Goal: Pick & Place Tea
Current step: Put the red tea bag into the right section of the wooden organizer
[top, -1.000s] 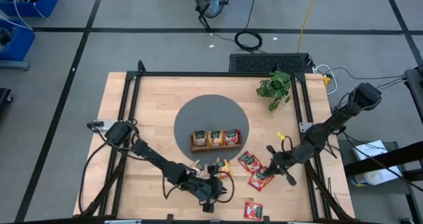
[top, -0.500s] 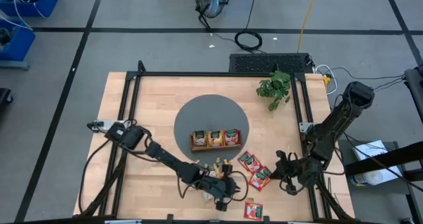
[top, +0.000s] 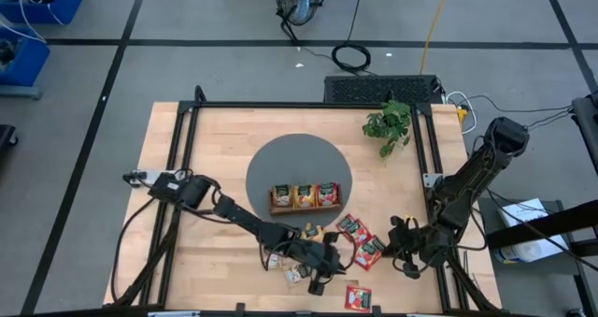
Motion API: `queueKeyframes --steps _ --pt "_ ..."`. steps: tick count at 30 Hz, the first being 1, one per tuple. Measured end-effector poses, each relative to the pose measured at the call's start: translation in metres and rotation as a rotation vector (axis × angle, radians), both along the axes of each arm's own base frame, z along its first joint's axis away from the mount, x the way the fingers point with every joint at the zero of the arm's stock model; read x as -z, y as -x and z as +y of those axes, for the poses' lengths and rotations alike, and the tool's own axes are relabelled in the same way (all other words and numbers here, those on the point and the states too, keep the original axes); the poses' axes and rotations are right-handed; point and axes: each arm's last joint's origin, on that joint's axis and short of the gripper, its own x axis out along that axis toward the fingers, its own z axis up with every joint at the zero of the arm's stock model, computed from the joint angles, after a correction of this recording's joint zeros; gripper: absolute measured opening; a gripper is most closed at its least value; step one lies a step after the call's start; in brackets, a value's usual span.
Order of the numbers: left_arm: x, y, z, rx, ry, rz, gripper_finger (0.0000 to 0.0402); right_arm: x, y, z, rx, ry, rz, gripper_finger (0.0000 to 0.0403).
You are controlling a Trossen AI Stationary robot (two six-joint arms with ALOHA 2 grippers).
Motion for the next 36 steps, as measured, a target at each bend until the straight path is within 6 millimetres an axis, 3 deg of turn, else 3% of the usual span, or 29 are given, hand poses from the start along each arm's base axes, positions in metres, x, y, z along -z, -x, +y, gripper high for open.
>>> queueKeyframes --steps 6,10,24,36 --pt "0.009 -0.031 0.007 0.051 0.006 0.015 0.0037 0.001 0.000 -0.001 0.044 -0.029 0.023 0.0000" --pt "0.020 -0.047 0.008 0.061 -0.055 0.126 0.0037 0.001 0.000 -0.002 0.129 -0.084 0.036 0.0000" --pt "0.021 -0.052 0.006 -0.025 -0.174 0.121 0.0037 0.002 0.000 -0.004 0.156 -0.041 0.010 0.0002" --pt "0.021 -0.054 0.011 -0.053 -0.177 0.124 0.0037 0.010 0.006 -0.007 0.235 -0.143 0.110 0.0046"
